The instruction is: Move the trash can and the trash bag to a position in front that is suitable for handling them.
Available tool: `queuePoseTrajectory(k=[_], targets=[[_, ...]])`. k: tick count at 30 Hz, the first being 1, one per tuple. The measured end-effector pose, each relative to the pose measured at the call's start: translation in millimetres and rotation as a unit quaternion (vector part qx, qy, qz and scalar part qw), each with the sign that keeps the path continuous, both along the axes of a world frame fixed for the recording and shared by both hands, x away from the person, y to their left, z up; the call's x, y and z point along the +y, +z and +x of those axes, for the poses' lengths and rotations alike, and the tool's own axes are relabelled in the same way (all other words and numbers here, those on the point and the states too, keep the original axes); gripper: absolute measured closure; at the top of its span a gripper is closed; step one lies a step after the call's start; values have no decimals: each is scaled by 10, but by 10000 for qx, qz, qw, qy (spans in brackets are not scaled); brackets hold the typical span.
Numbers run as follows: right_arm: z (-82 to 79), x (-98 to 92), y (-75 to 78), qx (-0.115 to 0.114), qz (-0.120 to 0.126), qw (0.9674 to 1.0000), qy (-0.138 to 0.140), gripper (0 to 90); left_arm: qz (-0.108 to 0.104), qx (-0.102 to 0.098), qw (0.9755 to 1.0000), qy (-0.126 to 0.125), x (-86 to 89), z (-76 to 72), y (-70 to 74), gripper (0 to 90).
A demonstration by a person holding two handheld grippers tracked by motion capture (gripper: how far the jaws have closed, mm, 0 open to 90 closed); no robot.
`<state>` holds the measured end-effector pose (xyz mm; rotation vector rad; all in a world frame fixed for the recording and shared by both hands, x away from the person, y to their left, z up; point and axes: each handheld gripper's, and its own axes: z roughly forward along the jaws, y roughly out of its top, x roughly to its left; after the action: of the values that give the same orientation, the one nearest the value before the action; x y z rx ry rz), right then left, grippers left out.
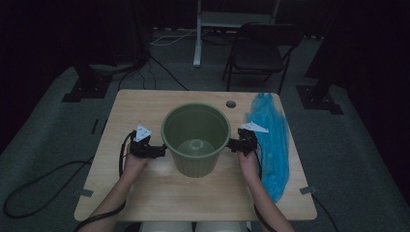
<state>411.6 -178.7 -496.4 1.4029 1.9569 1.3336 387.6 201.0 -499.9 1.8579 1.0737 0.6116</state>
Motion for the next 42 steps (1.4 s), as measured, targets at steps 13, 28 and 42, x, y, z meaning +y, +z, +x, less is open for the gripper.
queuePoseTrajectory(k=[13,28,42], targets=[[-242,-30,-13,28,76,9998,157,161,44,21,9999,-157,15,-231,11,16],[-586,-65,-32,16,141,9993,347,163,-85,69,9994,-321,40,-584,-10,16],[-784,-74,-20,96,129,9986,500,165,-112,76,9991,-391,57,-761,-17,16]])
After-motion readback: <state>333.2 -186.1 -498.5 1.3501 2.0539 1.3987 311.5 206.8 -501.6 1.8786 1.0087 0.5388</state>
